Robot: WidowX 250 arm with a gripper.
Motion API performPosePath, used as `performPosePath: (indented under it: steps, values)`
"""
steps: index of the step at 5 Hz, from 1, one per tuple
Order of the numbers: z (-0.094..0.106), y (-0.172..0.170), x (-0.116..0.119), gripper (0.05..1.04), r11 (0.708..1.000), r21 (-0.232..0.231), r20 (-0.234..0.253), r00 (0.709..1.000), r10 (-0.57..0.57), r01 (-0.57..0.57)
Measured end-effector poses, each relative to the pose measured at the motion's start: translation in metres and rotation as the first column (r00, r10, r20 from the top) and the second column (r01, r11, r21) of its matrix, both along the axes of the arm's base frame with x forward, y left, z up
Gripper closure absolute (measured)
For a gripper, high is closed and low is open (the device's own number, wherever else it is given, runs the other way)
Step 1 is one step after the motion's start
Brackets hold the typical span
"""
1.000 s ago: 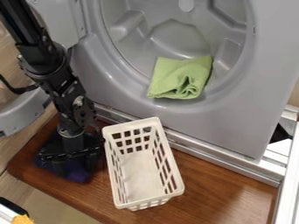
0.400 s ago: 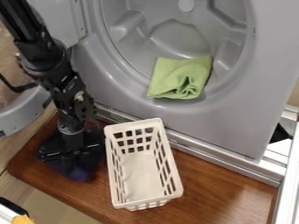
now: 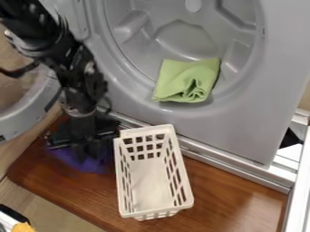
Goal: Put the purple cloth in the white basket
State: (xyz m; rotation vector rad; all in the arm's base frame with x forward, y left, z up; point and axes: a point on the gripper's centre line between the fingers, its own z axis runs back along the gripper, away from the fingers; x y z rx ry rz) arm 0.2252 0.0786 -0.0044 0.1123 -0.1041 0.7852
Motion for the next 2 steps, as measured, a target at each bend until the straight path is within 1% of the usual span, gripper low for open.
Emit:
performPosePath:
  steps: [1, 2]
  values:
    - [0.025, -0.012, -0.003, 0.955, 1.0, 0.004, 0.001, 1.0, -0.024, 0.024]
    - [0.054, -0.021, -0.004, 0.955, 0.999, 0.032, 0.059, 0.997, -0.041, 0.039]
